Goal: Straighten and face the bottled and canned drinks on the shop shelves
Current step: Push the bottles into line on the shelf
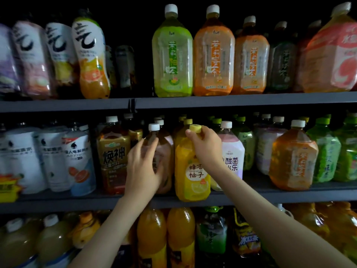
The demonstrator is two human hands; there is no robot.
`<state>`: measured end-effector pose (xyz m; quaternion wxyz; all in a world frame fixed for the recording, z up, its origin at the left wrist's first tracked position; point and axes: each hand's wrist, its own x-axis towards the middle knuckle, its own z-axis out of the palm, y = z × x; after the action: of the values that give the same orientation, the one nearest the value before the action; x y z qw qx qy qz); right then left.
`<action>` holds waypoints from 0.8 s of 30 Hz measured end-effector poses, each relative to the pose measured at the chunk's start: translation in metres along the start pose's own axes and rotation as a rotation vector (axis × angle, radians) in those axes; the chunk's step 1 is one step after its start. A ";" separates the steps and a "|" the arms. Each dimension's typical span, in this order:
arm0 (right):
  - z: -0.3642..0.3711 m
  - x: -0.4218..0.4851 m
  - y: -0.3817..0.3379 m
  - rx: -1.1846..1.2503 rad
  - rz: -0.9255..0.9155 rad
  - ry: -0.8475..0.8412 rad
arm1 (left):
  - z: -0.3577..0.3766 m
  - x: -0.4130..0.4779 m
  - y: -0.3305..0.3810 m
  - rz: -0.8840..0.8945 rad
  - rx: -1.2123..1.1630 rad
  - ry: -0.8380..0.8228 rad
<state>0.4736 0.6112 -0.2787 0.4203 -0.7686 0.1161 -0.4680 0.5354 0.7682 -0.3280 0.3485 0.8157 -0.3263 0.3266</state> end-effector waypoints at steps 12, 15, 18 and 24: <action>0.010 0.024 0.017 -0.207 -0.029 -0.077 | 0.051 0.001 0.033 0.100 0.253 0.063; -0.009 0.008 0.020 -0.229 -0.130 -0.095 | 0.063 -0.007 0.052 0.085 0.159 0.054; -0.040 -0.010 0.030 -0.270 -0.240 -0.036 | 0.076 -0.022 0.073 0.131 0.020 0.096; -0.085 -0.021 0.072 -0.471 0.002 0.090 | 0.096 -0.043 0.117 0.104 -0.117 -0.024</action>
<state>0.4084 0.5322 -0.3283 0.2242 -0.8238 0.2415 -0.4613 0.4513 0.6421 -0.3710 0.3743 0.7798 -0.3909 0.3148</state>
